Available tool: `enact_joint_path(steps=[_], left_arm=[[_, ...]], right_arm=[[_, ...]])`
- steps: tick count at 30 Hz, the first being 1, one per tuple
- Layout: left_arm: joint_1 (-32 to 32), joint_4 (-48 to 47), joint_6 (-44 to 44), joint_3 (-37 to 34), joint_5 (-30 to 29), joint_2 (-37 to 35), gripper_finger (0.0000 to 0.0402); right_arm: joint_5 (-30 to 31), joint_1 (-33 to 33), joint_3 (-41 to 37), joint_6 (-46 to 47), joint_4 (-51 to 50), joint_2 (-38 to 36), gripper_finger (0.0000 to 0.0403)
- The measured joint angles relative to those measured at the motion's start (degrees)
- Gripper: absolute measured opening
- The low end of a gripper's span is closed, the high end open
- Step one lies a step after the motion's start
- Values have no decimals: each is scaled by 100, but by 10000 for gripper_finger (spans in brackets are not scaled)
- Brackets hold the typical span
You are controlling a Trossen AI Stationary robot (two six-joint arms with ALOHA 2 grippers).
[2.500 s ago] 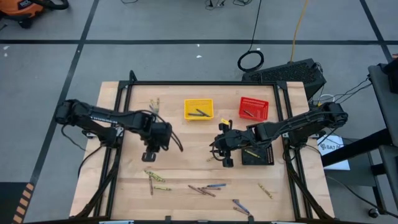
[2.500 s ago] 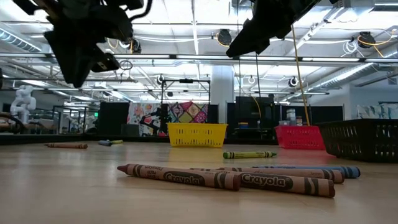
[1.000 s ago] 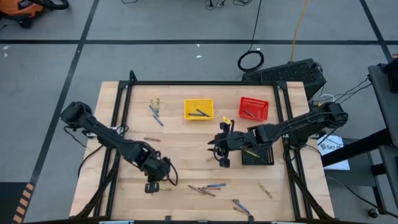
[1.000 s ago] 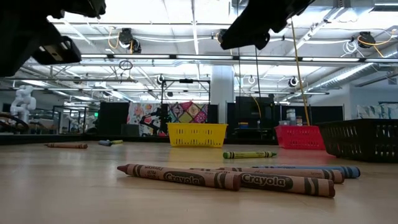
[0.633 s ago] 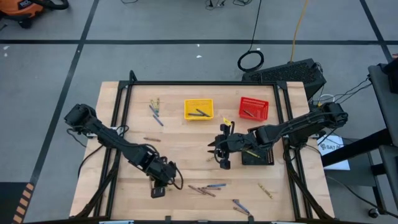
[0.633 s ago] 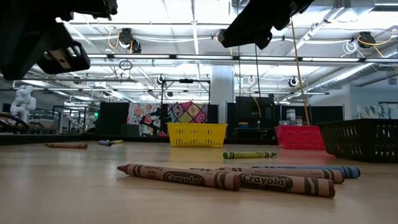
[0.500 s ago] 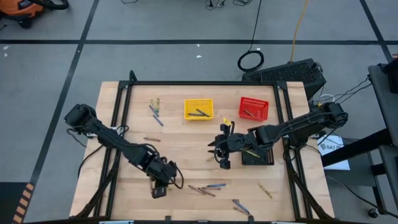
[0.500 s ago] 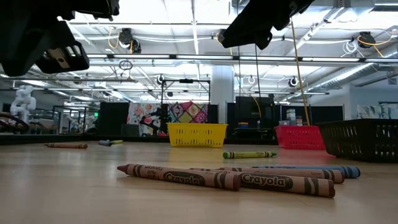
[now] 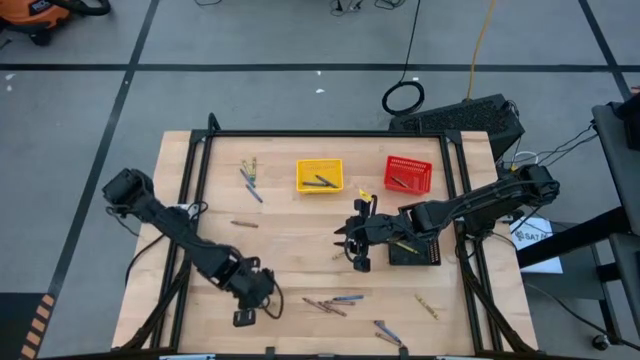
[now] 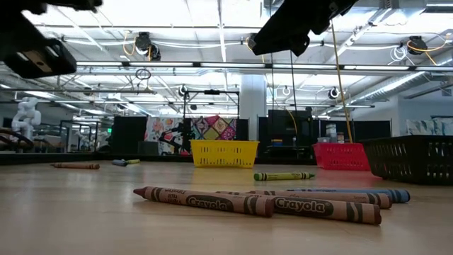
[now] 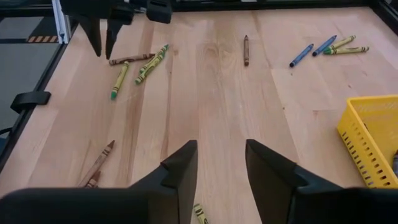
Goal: Sort crayons
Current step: Put the green crayon into the black bin
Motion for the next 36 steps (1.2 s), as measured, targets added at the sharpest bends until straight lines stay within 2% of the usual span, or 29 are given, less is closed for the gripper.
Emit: enact_joint_path(steps=[3,6,10,20,36], left_arm=[[-112,-9,-247,0,-91,136,57],[-166,23,-505,0,266,333,57],[-244,65,-518,0,352,584,57],[-300,65,-523,1,-126,963,57],[-300,-358,-741,-4,-566,992,57]], right_arm=[[0,0,0,-9,2,0,130],[0,0,0,-9,2,0,135],[-1,0,0,-9,2,0,137],[-4,0,0,-9,2,0,137],[-25,0,0,7,2,0,137]])
